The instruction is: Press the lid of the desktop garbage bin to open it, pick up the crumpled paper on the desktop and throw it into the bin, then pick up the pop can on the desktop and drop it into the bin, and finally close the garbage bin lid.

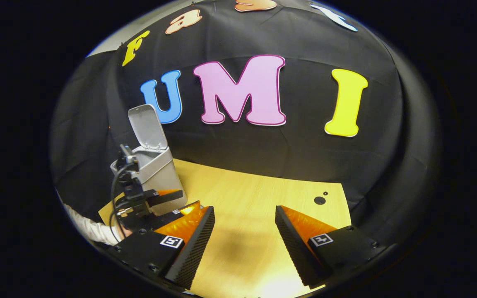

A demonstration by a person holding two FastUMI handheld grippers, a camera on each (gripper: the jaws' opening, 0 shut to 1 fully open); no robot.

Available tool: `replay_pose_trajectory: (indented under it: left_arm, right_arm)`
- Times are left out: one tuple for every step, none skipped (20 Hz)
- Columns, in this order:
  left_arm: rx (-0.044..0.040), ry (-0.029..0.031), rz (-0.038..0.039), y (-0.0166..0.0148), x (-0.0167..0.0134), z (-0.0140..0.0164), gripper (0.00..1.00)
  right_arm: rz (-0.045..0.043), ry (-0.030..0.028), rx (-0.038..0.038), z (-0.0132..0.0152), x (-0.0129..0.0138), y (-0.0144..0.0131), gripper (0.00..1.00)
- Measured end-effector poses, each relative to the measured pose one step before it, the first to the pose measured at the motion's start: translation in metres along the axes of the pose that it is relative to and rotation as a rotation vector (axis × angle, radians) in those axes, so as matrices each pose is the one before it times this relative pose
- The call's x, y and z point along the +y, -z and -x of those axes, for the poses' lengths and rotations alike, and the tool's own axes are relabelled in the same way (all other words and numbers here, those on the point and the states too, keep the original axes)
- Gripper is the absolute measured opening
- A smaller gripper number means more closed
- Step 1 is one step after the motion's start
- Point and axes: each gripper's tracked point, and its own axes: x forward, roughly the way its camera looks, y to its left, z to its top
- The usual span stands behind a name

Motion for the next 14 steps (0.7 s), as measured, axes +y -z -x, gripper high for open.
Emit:
replay_pose_trajectory:
  left_arm:
    - [0.01358, -0.00027, 0.00368, 0.00747, 0.00039, -0.00879, 0.98]
    - [0.01763, -0.00092, 0.00864, 0.00886, 0.00034, -0.00853, 0.98]
    - [0.00937, -0.00136, 0.00554, 0.00683, 0.00063, -0.00730, 0.98]
    - [0.01183, -0.00272, 0.00183, 0.00808, 0.00072, -0.00626, 0.97]
    - [0.00978, -0.00604, -0.00137, 0.00729, 0.00161, -0.00661, 0.98]
    - [0.02112, -0.00328, -0.00062, 0.01042, 0.00107, -0.00719, 0.98]
    - [0.03186, -0.00722, 0.00581, 0.01155, 0.00227, -0.00470, 0.98]
    - [0.03538, -0.00309, 0.00691, 0.01435, 0.00281, -0.00583, 0.98]
    - [0.03451, -0.00801, 0.00325, 0.01139, 0.00223, -0.00534, 0.98]
    - [0.03608, 0.00392, 0.00064, 0.01146, -0.00112, -0.00342, 0.98]
    - [0.03383, 0.02031, 0.00405, 0.01111, -0.00364, -0.00013, 0.98]
    - [0.01698, 0.00515, 0.00211, 0.00374, 0.00008, 0.00190, 0.98]
    - [-0.00795, -0.00138, -0.00042, -0.00277, -0.00036, 0.00204, 0.92]
    - [-0.00723, 0.01881, 0.00052, -0.00375, -0.00252, 0.00091, 0.88]
  right_arm:
    - [0.00199, -0.00286, 0.00377, 0.00016, 0.00018, -0.00020, 0.95]
    - [0.00011, -0.00545, 0.00268, -0.00044, 0.00108, 0.00012, 0.95]
    - [0.00145, -0.00418, 0.00280, -0.00007, 0.00039, 0.00127, 0.95]
    - [0.00395, -0.00434, 0.00769, -0.00054, 0.00015, 0.00368, 0.95]
    - [0.00604, -0.00321, 0.01195, -0.00087, 0.00030, 0.00372, 0.95]
    - [0.00883, -0.00054, 0.01258, -0.00177, -0.00040, 0.00350, 0.94]
    - [0.00877, 0.00208, 0.01633, -0.00209, -0.00005, 0.00491, 0.94]
    - [0.00427, -0.00237, 0.01600, -0.00071, 0.00073, 0.00585, 0.95]
    - [0.00034, -0.00346, 0.01328, -0.00157, 0.00086, 0.00430, 0.94]
    - [-0.00296, -0.00546, 0.00930, -0.00086, 0.00173, 0.00416, 0.95]
    - [-0.00406, -0.00723, 0.00500, 0.00027, 0.00252, 0.00302, 0.95]
    - [-0.00212, -0.00506, 0.00332, -0.00050, 0.00281, 0.00135, 0.95]
    - [-0.00056, -0.00291, 0.00527, -0.00054, 0.00215, -0.00006, 0.95]
    - [-0.00345, -0.00254, 0.00689, -0.00098, -0.00054, 0.00051, 0.95]
